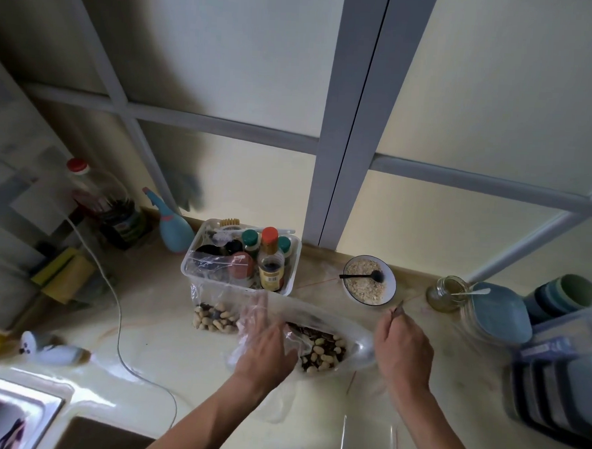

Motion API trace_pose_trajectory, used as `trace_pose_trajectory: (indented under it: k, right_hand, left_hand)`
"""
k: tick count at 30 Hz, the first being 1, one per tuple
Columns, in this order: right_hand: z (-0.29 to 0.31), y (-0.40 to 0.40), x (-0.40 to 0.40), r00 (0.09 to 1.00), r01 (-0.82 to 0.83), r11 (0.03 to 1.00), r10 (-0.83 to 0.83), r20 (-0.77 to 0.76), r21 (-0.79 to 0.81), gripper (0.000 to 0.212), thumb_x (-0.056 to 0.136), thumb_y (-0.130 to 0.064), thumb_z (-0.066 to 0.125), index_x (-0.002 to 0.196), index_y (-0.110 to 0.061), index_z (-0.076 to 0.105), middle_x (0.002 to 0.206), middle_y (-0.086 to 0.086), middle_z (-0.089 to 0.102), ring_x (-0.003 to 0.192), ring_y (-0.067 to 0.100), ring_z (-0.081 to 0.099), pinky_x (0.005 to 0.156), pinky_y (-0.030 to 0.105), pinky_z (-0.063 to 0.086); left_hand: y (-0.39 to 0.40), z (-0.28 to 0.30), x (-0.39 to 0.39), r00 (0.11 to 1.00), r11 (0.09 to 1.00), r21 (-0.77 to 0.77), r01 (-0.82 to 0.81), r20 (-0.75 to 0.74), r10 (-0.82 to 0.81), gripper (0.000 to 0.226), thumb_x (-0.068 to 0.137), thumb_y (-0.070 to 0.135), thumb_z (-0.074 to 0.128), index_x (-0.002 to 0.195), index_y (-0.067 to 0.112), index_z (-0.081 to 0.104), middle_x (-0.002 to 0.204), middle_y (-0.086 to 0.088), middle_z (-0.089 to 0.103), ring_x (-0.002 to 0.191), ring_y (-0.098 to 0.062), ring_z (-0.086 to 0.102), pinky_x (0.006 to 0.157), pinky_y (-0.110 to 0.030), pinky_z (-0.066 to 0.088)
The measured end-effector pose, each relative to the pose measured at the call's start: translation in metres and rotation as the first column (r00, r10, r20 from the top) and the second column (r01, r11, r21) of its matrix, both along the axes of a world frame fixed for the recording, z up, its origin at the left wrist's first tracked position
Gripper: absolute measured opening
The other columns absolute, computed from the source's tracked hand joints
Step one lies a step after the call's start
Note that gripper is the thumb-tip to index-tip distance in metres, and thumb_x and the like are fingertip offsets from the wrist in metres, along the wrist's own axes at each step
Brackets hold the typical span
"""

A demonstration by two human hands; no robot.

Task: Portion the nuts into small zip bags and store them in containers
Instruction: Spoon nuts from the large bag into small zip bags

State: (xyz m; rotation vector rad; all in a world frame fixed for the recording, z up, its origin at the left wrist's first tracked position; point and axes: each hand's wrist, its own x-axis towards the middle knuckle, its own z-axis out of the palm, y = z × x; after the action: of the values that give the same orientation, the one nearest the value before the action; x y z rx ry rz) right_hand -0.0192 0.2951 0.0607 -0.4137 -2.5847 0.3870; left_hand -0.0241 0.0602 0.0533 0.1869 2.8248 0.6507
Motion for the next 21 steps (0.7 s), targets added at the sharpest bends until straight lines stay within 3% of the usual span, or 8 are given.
trace_pose_trajectory:
  k: [2,5,9,12,14,16,18,21]
  right_hand:
    - [0.003,0.0,-0.001,0.999,0.038,0.999,-0.038,0.021,-0.008,0.048,0.1,-0.023,0.033,0.062,-0.003,0.054,0.051,0.013,0.051,0.041,0.032,0.052,0.049,0.024,0.026]
    - [0.001,-0.006,-0.001,0.998,-0.002,0.999,0.004,0.057,-0.044,0.045,0.101,-0.024,0.036,0.067,-0.004,0.056,0.054,0.011,0.053,0.045,0.033,0.054,0.049,0.025,0.029]
    - [-0.007,-0.014,0.001,0.939,-0.271,0.916,0.32,0.13,-0.297,0.032,0.105,-0.022,0.048,0.08,-0.013,0.066,0.065,-0.001,0.061,0.057,0.022,0.06,0.056,0.026,0.037]
    - [-0.014,-0.018,0.004,0.856,-0.418,0.852,0.486,0.178,-0.316,0.032,0.104,-0.038,0.038,0.103,-0.028,0.068,0.088,-0.012,0.069,0.074,0.01,0.063,0.064,0.027,0.05]
    - [-0.021,-0.018,0.005,0.837,-0.437,0.845,0.507,0.204,-0.309,0.034,0.102,-0.041,0.036,0.108,-0.029,0.068,0.099,-0.009,0.07,0.082,0.011,0.064,0.07,0.03,0.055]
    - [-0.025,-0.02,0.006,0.833,-0.436,0.85,0.505,0.227,-0.294,0.033,0.102,-0.04,0.037,0.108,-0.03,0.068,0.099,-0.008,0.069,0.081,0.012,0.063,0.07,0.032,0.055]
    - [-0.022,-0.024,0.008,0.834,-0.425,0.864,0.49,0.253,-0.271,0.028,0.101,-0.039,0.041,0.106,-0.032,0.067,0.097,-0.008,0.068,0.077,0.014,0.063,0.066,0.031,0.055]
    - [-0.017,-0.033,0.013,0.846,-0.399,0.9,0.434,0.31,-0.173,0.011,0.099,-0.025,0.059,0.104,-0.029,0.068,0.093,-0.007,0.065,0.069,0.016,0.063,0.059,0.024,0.05]
  left_hand:
    - [0.006,0.009,0.004,0.998,0.999,-0.042,0.029,-0.051,-0.031,0.044,0.09,0.048,0.059,0.128,0.025,0.052,0.164,-0.019,-0.01,0.151,-0.032,-0.02,0.124,-0.043,-0.009]
    - [0.009,0.014,0.002,0.994,0.962,-0.256,0.09,-0.032,-0.102,0.06,0.091,0.061,0.049,0.137,0.022,0.046,0.163,-0.023,-0.015,0.149,-0.038,-0.024,0.12,-0.054,-0.015]
    - [0.003,0.011,-0.005,0.989,0.928,-0.343,0.148,0.043,-0.142,0.074,0.09,0.068,0.044,0.146,0.02,0.038,0.161,-0.024,-0.022,0.146,-0.041,-0.029,0.116,-0.056,-0.018]
    - [-0.002,0.004,-0.005,0.98,0.939,-0.287,0.189,0.119,-0.16,0.073,0.086,0.065,0.05,0.143,0.022,0.04,0.165,-0.02,-0.009,0.151,-0.039,-0.018,0.123,-0.055,0.001]
    - [-0.002,0.0,-0.002,0.966,0.957,-0.191,0.22,0.175,-0.188,0.07,0.082,0.061,0.057,0.137,0.022,0.042,0.161,-0.015,0.013,0.151,-0.036,0.003,0.12,-0.046,0.021]
    - [0.002,-0.004,0.003,0.956,0.965,-0.124,0.229,0.215,-0.199,0.066,0.08,0.057,0.061,0.133,0.021,0.044,0.155,-0.011,0.022,0.148,-0.035,0.016,0.115,-0.043,0.029]
    - [0.007,-0.008,0.007,0.96,0.965,-0.162,0.209,0.222,-0.17,0.067,0.083,0.056,0.057,0.137,0.02,0.04,0.161,-0.013,0.014,0.152,-0.037,0.005,0.118,-0.048,0.024]
    - [0.01,-0.006,0.009,0.982,0.95,-0.299,0.086,0.184,-0.032,0.068,0.091,0.054,0.05,0.146,0.019,0.033,0.164,-0.019,-0.016,0.15,-0.038,-0.021,0.122,-0.055,0.011]
